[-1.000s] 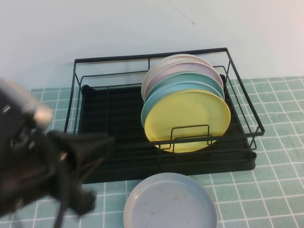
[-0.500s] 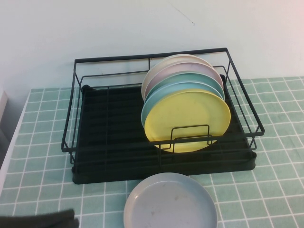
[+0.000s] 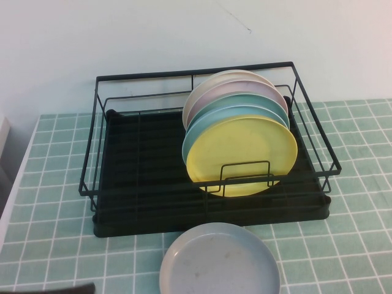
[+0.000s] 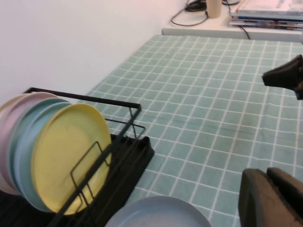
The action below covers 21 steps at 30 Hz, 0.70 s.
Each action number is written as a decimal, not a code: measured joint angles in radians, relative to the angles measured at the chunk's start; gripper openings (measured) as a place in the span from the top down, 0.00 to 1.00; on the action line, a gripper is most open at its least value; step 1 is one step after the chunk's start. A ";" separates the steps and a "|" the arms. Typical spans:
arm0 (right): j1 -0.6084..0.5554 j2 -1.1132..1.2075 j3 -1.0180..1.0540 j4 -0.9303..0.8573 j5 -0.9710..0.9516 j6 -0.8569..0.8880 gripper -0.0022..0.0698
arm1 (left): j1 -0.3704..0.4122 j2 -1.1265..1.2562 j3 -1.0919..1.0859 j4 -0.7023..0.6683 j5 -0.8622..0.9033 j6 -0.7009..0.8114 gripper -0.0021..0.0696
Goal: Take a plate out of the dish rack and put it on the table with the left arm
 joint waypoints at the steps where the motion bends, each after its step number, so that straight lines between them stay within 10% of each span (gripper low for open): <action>1: 0.000 0.000 0.000 0.000 0.000 0.000 0.97 | 0.000 -0.003 0.000 0.007 -0.019 0.000 0.97; 13: 0.000 0.000 0.000 0.000 0.000 0.000 0.97 | 0.221 -0.202 0.159 0.567 -0.172 -0.576 0.97; 21: 0.000 0.000 0.000 0.000 0.000 0.000 0.97 | 0.389 -0.412 0.466 0.723 -0.304 -0.659 0.97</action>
